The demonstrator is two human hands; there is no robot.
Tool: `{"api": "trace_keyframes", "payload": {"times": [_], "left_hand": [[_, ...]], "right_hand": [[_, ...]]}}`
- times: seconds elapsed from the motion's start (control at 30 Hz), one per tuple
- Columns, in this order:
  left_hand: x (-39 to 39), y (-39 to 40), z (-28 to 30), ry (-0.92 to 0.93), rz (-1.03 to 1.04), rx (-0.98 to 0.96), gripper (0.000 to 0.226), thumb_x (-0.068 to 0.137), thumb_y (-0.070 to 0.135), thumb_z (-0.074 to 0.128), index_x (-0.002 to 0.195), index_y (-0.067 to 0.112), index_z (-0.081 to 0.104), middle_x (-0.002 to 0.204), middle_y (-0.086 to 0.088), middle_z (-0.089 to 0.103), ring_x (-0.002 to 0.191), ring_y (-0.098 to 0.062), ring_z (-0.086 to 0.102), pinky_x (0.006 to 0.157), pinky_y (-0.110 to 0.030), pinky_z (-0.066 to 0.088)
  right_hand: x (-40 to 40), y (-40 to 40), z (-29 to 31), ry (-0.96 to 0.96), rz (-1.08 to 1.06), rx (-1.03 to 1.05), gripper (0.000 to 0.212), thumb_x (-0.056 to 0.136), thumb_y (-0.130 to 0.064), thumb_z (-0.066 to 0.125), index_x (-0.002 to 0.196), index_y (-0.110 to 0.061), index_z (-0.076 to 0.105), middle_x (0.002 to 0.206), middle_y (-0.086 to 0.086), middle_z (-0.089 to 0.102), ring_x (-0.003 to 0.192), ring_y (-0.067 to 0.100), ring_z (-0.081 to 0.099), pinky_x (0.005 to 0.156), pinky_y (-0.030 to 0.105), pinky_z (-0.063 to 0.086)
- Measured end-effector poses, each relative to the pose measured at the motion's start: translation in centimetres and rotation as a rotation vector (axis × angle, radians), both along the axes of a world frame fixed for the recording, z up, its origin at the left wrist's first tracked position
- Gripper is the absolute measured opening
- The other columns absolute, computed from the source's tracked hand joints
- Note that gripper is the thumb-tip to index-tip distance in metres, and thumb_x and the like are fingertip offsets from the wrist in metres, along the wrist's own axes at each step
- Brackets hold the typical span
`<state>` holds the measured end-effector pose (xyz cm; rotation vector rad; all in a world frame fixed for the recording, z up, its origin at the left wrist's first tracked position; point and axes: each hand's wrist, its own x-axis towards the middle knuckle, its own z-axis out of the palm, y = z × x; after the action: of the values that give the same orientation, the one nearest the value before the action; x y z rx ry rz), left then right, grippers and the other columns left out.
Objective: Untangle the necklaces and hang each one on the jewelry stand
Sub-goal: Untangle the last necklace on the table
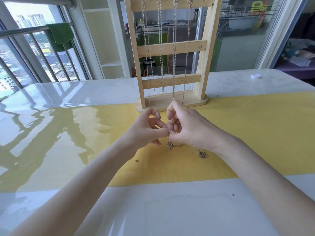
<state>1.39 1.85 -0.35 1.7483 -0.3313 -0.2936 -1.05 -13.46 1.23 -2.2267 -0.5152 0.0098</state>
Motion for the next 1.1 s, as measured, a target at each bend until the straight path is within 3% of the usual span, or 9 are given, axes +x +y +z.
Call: {"api": "trace_keyframes", "payload": {"times": [0.37,0.57,0.67,0.8,1.1], "left_hand": [[0.0,-0.1,0.2,-0.124,0.006,-0.061,0.038,0.073,-0.009,0.065,0.088,0.014,0.040,0.066,0.003,0.057,0.057,-0.009,0.048,0.049,-0.020,0.047],[0.0,0.2,0.4,-0.125,0.031,-0.125,0.031,0.078,-0.005,0.067,0.090,0.013,0.045,0.068,0.001,0.057,0.063,-0.011,0.052,0.054,-0.023,0.052],[-0.1,0.3,1.1,-0.209,0.033,-0.175,0.021,0.087,-0.006,0.058,0.092,0.012,0.050,0.075,0.002,0.061,0.069,-0.010,0.059,0.059,-0.024,0.054],[-0.3,0.2,1.5,-0.282,-0.041,-0.207,0.023,0.083,-0.008,0.062,0.093,0.011,0.052,0.082,-0.001,0.065,0.075,-0.011,0.063,0.066,-0.026,0.055],[-0.3,0.1,1.9,-0.410,-0.037,-0.137,0.026,0.078,-0.004,0.070,0.089,0.012,0.053,0.069,0.008,0.064,0.062,-0.011,0.056,0.058,-0.022,0.049]], "right_hand": [[0.2,-0.2,-0.3,-0.065,-0.065,0.078,0.034,0.079,-0.001,0.063,0.085,-0.023,0.038,0.072,-0.006,0.053,0.060,0.003,0.041,0.060,0.015,0.040],[0.5,-0.4,0.3,-0.105,-0.080,0.289,0.037,0.077,0.004,0.062,0.081,-0.024,0.039,0.072,-0.005,0.056,0.063,0.009,0.046,0.067,0.027,0.046],[0.5,-0.6,0.7,-0.051,-0.066,0.377,0.035,0.080,0.006,0.062,0.082,-0.020,0.040,0.072,-0.005,0.057,0.063,0.008,0.048,0.067,0.023,0.046],[0.6,-1.2,1.0,0.018,-0.068,0.494,0.031,0.083,0.008,0.061,0.084,-0.018,0.042,0.074,-0.002,0.057,0.069,0.012,0.052,0.072,0.024,0.047],[0.5,-1.7,1.1,0.144,0.018,0.653,0.029,0.084,0.012,0.059,0.091,-0.013,0.046,0.071,-0.002,0.056,0.065,0.012,0.053,0.071,0.022,0.046]]}}
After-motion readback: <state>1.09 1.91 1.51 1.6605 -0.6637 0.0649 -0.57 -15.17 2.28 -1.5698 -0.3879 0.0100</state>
